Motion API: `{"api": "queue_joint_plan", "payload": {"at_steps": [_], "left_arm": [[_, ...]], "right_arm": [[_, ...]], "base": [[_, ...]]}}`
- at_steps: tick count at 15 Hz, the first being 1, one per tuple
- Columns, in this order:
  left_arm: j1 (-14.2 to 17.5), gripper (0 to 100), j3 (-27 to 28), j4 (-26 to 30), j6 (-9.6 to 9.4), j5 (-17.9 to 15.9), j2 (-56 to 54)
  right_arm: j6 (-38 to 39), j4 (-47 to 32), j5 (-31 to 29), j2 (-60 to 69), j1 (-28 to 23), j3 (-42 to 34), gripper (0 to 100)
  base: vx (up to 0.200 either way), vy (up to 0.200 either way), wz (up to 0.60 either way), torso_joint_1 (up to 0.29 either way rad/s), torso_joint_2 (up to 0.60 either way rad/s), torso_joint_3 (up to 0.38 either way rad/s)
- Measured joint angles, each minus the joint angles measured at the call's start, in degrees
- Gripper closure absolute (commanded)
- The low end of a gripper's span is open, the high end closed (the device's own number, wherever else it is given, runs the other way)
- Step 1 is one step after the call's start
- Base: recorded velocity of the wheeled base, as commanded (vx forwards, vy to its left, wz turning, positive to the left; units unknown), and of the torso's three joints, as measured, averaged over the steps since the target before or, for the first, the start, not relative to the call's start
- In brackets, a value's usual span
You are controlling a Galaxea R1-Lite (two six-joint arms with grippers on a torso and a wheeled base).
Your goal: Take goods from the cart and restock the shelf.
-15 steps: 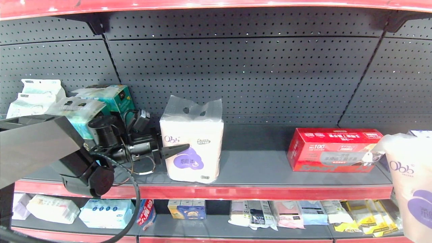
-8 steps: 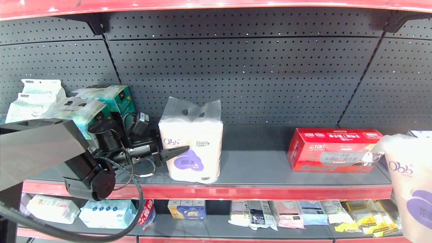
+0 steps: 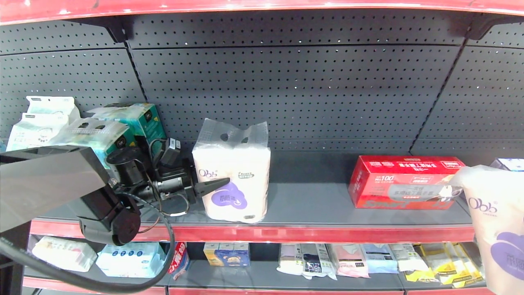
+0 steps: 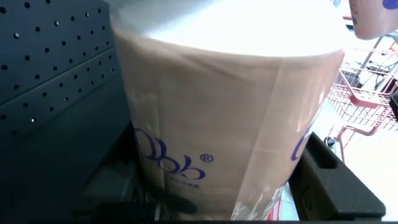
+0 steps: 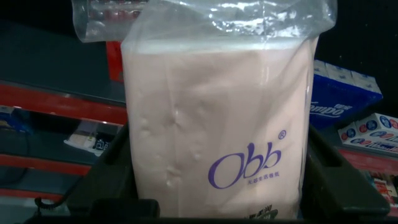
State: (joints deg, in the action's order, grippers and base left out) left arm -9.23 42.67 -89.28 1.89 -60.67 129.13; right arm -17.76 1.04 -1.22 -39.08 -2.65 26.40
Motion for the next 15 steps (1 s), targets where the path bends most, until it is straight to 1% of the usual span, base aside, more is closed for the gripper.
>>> {"api": "queue_joint_plan", "payload": {"at_steps": [3,5,7,15], "left_arm": [[0.0,100,-1.0,-0.85,0.0,-0.12,0.0],[0.0,100,-1.29,-0.85,0.93,-0.17,-0.02],[0.0,100,-1.38,-0.82,1.33,-0.28,-0.05],[0.0,100,-0.69,-0.6,1.77,-0.52,0.06]], "right_arm": [[-0.02,-0.02,-0.01,-0.02,0.0,0.0,100],[-0.05,-0.02,-0.01,-0.02,0.0,-0.09,100],[-0.05,0.0,-0.01,-0.02,0.0,-0.26,100],[0.02,0.0,-0.09,-0.02,0.0,-0.55,100]], "base": [[0.0,0.0,0.0,0.0,0.0,0.0],[0.0,0.0,0.0,0.0,0.0,0.0],[0.0,0.0,0.0,0.0,0.0,0.0],[0.0,0.0,0.0,0.0,0.0,0.0]]}}
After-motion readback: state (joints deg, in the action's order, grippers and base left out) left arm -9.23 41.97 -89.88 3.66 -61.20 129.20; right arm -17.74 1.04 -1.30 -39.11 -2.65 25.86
